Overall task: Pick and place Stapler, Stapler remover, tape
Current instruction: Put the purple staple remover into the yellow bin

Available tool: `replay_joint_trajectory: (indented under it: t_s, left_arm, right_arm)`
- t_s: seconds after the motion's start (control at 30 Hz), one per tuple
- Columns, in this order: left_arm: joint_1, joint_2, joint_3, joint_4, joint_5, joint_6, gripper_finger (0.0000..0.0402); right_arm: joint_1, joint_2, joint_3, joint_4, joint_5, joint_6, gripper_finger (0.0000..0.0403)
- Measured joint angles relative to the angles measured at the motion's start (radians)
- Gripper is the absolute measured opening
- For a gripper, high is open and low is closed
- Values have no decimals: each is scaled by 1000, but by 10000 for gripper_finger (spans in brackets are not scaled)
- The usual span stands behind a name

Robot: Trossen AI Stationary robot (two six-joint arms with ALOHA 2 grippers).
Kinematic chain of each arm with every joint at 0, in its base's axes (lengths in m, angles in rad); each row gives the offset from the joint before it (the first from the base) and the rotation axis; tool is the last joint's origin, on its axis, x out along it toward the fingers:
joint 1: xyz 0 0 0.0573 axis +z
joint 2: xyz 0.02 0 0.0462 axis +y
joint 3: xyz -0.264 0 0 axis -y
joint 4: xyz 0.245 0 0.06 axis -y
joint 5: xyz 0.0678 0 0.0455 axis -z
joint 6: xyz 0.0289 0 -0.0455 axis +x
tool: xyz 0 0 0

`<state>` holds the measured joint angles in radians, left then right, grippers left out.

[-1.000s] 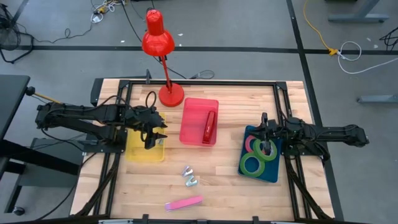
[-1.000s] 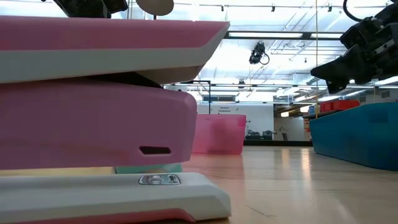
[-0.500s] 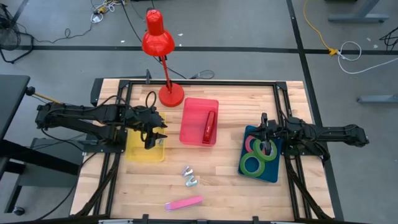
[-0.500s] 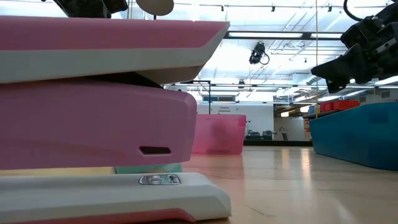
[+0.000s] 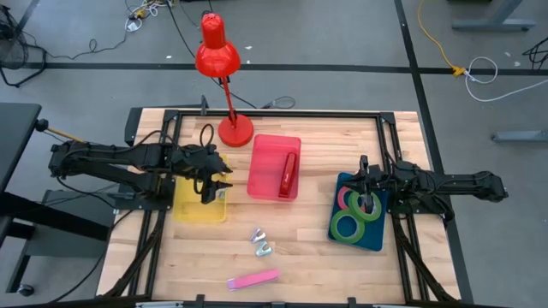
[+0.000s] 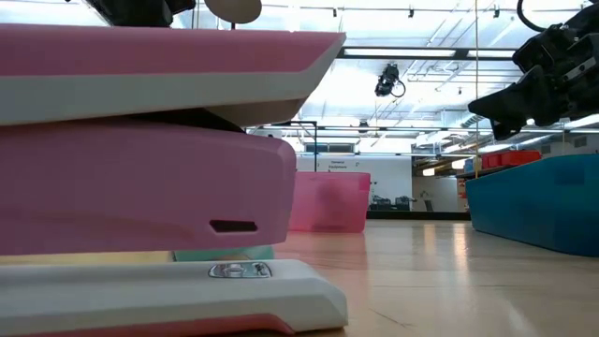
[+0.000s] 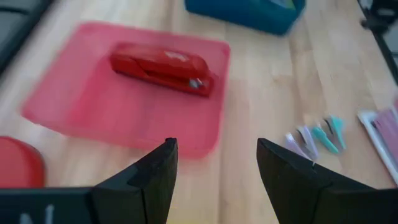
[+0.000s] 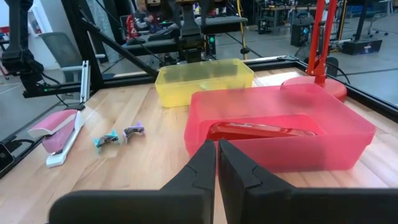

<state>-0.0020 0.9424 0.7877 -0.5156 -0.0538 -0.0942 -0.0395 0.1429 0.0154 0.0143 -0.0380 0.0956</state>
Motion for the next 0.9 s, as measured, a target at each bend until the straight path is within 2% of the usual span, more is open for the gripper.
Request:
replay_joint_trajectory:
  t_s: [0.07,0.43,0.77,0.9]
  left_arm:
    - [1,0,1,32,-26,-3,224]
    - [1,0,1,205,-28,-25,224]
    - [-2,0,1,211,-11,-35,225]
    - [-2,0,1,211,47,-65,225]
  right_arm:
    - [0,0,0,0,0,0,21]
    - [0,0,0,0,0,0,21]
    - [0,0,0,0,0,0,21]
    - [0,0,0,0,0,0,21]
